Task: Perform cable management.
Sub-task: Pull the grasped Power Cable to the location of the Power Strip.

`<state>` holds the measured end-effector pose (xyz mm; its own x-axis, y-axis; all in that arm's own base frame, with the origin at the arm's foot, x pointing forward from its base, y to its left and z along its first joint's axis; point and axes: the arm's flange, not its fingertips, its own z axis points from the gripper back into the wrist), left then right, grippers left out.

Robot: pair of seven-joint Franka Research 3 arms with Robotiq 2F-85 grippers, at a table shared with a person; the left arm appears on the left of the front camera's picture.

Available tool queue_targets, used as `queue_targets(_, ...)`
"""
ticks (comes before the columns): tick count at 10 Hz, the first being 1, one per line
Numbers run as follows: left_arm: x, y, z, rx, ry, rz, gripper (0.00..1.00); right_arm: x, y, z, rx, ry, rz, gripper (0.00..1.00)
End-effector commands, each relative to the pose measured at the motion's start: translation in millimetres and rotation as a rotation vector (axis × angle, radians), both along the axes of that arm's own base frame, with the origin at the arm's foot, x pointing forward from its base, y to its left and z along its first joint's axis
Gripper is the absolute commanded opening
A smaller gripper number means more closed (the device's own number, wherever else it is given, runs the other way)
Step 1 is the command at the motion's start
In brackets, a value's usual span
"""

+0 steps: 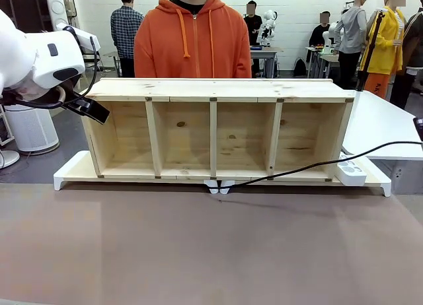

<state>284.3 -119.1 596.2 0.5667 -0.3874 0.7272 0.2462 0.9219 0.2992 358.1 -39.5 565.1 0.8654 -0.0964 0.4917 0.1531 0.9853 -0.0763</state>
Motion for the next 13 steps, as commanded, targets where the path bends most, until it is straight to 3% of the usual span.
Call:
queue_targets(1, 1.4, -0.7, -0.8, 0.0, -0.011, -0.003, 1.0, 23.3, -18.2, 8.9, -0.058, -0.06, 0.043, 0.15)
queue_targets(6, 1.4, -0.7, -0.8, 0.0, -0.011, -0.003, 1.0, 84.2, -35.9, 21.0, -0.063, -0.1, 0.121, 0.15)
queue_targets(13, 1.4, -0.7, -0.8, 0.0, -0.011, -0.003, 1.0, 153.5, 13.9, 7.4, -0.008, -0.099, 0.28, 0.15)
